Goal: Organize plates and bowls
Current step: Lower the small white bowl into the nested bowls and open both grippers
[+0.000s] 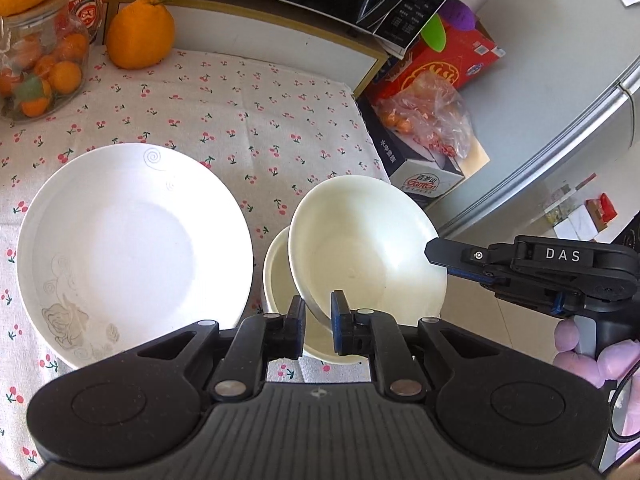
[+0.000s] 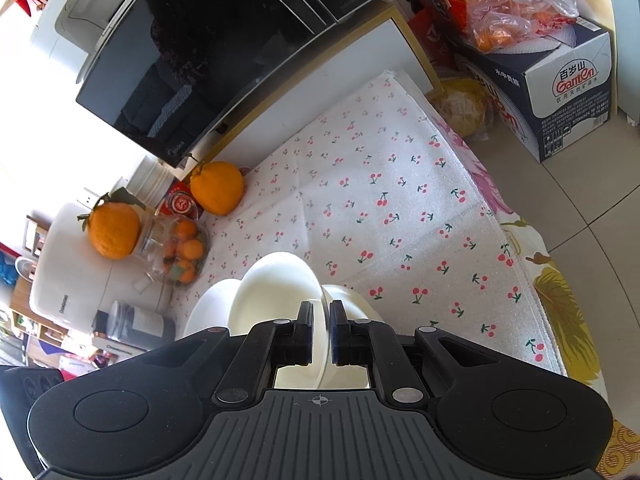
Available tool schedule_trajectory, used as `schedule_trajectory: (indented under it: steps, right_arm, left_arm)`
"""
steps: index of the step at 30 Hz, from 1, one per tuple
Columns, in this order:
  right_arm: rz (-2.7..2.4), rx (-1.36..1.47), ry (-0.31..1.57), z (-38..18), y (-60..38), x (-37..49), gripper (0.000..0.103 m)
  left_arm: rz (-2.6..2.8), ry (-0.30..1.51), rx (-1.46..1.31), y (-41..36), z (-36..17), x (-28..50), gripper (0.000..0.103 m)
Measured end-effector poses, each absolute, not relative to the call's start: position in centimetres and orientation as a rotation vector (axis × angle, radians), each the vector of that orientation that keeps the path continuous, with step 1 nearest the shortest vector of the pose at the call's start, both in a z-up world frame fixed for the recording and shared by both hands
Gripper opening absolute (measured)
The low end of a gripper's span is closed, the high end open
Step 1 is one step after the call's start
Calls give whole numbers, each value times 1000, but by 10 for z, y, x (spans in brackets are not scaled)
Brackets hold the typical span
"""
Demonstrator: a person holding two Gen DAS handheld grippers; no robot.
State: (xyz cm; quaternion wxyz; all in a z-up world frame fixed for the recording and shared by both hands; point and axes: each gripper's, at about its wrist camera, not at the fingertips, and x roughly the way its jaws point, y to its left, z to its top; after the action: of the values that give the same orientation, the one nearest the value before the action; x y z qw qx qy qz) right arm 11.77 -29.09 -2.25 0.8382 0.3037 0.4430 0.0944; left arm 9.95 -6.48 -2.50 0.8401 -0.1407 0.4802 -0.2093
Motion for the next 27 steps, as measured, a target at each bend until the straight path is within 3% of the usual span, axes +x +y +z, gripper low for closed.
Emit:
schedule_trajectory:
  steps: [27]
  right_arm:
    - [131, 546, 1020, -43, -278, 130, 10]
  left_arm:
    - [-429, 1134, -320, -69, -44, 103, 14]
